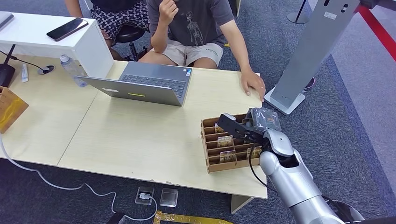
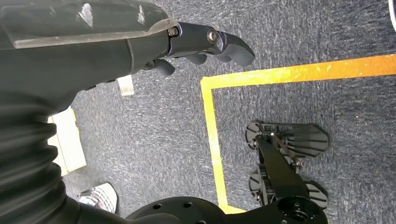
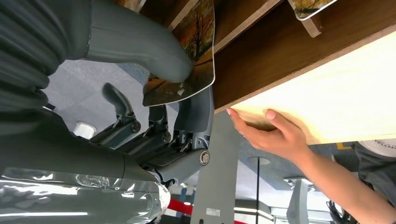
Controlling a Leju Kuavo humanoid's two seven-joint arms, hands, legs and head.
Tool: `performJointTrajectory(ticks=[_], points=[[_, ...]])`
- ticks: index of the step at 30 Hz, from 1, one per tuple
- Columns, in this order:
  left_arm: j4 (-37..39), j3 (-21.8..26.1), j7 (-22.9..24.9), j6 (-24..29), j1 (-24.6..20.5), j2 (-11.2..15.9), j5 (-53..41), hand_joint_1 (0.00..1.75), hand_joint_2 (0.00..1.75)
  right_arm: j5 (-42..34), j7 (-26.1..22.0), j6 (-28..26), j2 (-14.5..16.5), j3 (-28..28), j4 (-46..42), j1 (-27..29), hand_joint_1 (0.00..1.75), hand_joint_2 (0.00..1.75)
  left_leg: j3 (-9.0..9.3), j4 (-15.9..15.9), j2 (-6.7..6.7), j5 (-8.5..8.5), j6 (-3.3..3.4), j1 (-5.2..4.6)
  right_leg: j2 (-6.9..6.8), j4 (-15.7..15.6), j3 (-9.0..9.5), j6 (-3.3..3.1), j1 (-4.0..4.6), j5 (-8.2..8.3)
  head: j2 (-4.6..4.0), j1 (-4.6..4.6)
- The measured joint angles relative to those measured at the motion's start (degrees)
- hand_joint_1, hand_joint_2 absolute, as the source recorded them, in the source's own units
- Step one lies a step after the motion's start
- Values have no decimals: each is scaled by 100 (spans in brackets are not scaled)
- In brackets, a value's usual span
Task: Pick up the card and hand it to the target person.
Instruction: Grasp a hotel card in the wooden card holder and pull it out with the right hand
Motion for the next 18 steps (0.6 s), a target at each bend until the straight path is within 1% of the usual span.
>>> performJointTrajectory(ticks=[2, 13, 18], points=[[0, -1, 1, 0, 0, -1, -2, 0, 175, 1, -1, 0, 0, 0, 1, 0, 168, 175, 1, 0, 1, 0, 0, 0, 0, 0, 0, 0, 0, 0, 0, 1], [0, -22, -37, 51, 9, -4, -23, 0, 175, 33, -50, -28, 1, -2, -19, 7, 168, 175, 3, 0, 1, 1, 0, 0, 1, 0, 4, 0, 0, 1, 0, 2], [0, -22, -74, 39, 32, -4, 35, 0, 175, -13, -14, -36, -25, -53, -385, 46, 168, 175, 2, 1, 1, 1, 0, 0, 1, 0, 1, 0, 0, 1, 0, 1]])
